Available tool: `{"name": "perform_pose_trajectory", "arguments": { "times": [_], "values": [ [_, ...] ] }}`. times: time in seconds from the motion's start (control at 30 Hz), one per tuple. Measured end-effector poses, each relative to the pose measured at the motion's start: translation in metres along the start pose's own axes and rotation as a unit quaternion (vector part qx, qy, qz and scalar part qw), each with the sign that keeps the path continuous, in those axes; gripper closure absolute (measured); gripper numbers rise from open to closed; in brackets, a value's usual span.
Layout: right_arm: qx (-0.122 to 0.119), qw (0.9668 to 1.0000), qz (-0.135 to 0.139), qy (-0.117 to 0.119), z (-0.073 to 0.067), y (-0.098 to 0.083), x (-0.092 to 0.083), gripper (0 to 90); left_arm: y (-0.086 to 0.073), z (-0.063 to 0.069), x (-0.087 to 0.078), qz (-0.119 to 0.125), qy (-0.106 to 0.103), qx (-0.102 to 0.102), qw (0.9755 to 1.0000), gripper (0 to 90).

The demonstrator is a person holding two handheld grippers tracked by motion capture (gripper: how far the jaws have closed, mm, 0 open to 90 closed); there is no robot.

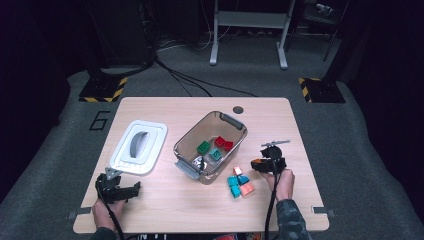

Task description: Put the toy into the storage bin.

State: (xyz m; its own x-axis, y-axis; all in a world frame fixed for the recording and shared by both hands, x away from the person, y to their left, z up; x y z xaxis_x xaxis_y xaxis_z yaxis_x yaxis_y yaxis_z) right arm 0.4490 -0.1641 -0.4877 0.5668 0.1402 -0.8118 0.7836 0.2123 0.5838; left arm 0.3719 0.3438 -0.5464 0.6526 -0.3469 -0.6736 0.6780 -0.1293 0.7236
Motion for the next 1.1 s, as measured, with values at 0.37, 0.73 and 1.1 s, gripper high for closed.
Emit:
{"name": "perform_pose_trajectory", "arguments": {
  "times": [0.37, 0.73, 1.1],
  "values": [
    [0.024, 0.9993, 0.029, 0.008, 0.012, 0.008, -0.019, 58.9, 0.000, 0.000, 0.000, 0.000, 0.000, -0.001, 1.0000, 0.6],
    [0.020, 0.9981, 0.057, 0.006, 0.019, 0.025, -0.039, 58.8, 0.000, 0.000, 0.000, 0.000, 0.001, 0.000, 1.0000, 0.6],
    [0.016, 0.9961, 0.087, 0.009, 0.019, 0.047, -0.062, 58.9, 0.000, 0.000, 0.000, 0.001, 0.001, -0.001, 1.0000, 0.6]
  ]
}}
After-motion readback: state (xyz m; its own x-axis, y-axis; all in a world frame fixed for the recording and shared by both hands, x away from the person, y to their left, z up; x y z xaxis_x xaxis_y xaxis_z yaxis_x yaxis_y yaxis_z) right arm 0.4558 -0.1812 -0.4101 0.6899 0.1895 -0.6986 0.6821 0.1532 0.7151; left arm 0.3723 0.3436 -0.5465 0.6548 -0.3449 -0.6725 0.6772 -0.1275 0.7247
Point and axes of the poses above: each handheld gripper's, and its own axes: x roughly forward along the jaws, y roughly out of its top, z roughly to its right, the point moved 2 cm from there along x, roughly forward along the jaws, and after that the axes turned 12 degrees about -y, right-handed, at the moved point
